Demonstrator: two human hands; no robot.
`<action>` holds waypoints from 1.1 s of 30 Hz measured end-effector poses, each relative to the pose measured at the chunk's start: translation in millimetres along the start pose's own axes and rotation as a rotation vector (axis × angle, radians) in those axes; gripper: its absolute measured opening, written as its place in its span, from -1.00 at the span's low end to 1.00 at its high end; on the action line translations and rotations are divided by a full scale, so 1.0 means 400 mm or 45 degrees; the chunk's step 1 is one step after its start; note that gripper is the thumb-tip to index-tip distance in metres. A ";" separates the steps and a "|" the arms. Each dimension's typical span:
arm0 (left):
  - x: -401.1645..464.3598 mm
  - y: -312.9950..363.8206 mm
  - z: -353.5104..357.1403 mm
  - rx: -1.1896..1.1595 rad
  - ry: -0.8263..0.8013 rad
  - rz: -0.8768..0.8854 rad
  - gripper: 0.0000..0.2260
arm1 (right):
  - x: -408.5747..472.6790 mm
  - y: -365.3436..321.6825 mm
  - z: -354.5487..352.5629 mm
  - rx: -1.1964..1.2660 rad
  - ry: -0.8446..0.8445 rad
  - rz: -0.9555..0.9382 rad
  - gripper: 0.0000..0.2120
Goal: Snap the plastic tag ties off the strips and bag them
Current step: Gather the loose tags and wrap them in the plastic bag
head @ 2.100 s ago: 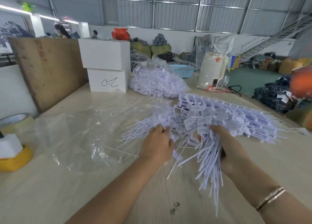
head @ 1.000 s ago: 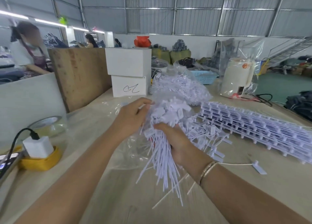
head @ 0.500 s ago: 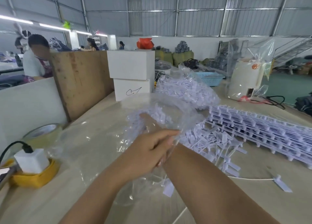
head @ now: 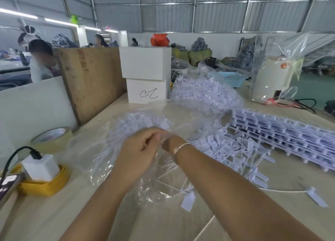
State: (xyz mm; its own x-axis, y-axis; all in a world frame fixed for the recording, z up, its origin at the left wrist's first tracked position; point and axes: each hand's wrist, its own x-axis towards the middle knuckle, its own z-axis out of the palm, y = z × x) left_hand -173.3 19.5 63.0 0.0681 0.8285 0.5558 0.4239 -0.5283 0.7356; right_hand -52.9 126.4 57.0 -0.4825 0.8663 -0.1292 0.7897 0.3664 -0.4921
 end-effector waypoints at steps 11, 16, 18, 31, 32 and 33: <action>-0.007 0.009 0.045 0.742 0.105 0.171 -0.71 | -0.433 0.187 -0.126 0.701 0.575 0.298 -0.80; -0.044 0.147 0.179 0.632 -0.643 0.413 -0.81 | -0.588 0.330 -0.128 0.179 0.555 0.608 -0.88; -0.065 0.146 0.231 0.772 -0.782 0.408 -0.81 | -0.627 0.362 -0.094 -0.074 0.413 0.576 -0.84; -0.106 0.105 0.295 1.019 -0.725 0.207 -0.89 | -0.573 0.322 0.012 -0.348 0.446 -0.069 -0.81; -0.101 0.107 0.300 0.975 -0.730 0.177 -0.87 | -0.571 0.318 0.020 -0.305 0.469 -0.090 -0.80; -0.096 0.109 0.304 0.916 -0.742 0.128 -0.83 | -0.571 0.315 0.025 -0.255 0.500 -0.103 -0.79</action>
State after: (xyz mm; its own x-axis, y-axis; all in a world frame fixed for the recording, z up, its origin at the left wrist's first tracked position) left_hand -47.6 -12.9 26.8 0.4948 0.8505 0.1785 0.8360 -0.5219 0.1693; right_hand 152.9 -28.9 15.9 -0.3956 0.8813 0.2585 0.8319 0.4631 -0.3056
